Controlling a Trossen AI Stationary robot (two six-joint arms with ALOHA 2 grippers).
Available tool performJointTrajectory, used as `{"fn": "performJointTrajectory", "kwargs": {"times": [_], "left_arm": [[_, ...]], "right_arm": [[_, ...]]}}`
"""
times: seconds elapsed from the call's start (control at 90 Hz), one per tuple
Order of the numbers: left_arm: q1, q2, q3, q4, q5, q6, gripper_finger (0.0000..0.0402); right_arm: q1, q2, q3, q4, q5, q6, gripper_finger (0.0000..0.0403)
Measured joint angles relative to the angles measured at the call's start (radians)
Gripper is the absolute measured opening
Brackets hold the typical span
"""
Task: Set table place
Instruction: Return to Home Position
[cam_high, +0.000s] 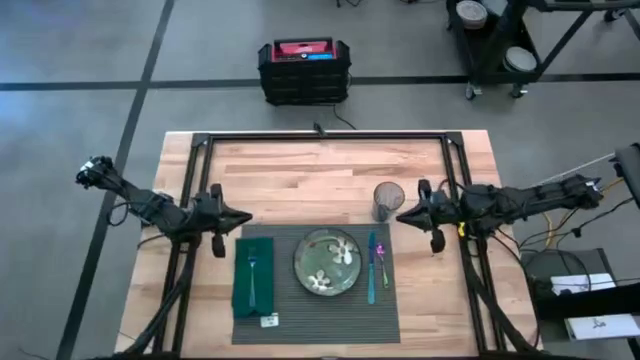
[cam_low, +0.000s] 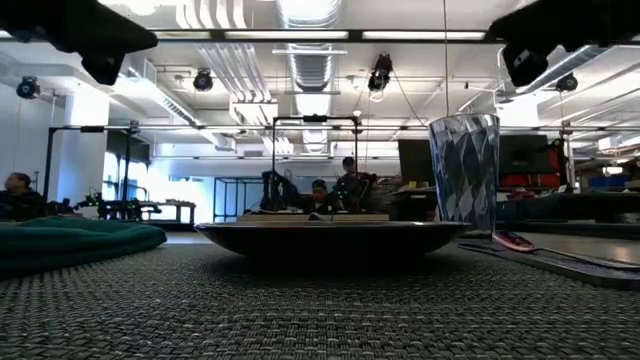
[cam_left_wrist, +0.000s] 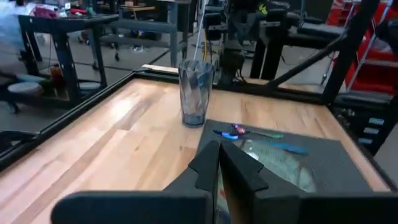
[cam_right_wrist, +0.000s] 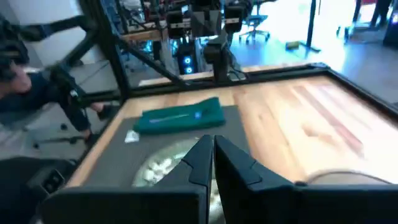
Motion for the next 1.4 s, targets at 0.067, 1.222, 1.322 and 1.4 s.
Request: {"fn": "performJointTrajectory", "kwargs": {"times": [0.067, 1.222, 1.322, 1.4], "left_arm": [[0.033, -0.035, -0.018, 0.012, 0.026, 0.007, 0.0007], [0.354, -0.376, -0.304, 0.072, 0.358, 0.079, 0.0005], [0.380, -0.378, -0.335, 0.161, 0.405, 0.106, 0.0008], [0.409, -0.363, -0.340, 0.164, 0.475, 0.101, 0.0009]], "right_arm": [[-0.031, -0.048, -0.049, 0.015, -0.038, -0.011, 0.0002], [-0.153, -0.406, -0.304, 0.051, -0.143, -0.005, 0.0002], [-0.153, -0.406, -0.304, 0.057, -0.144, -0.009, 0.0002], [-0.153, -0.404, -0.304, 0.048, -0.145, -0.013, 0.0002]]}}
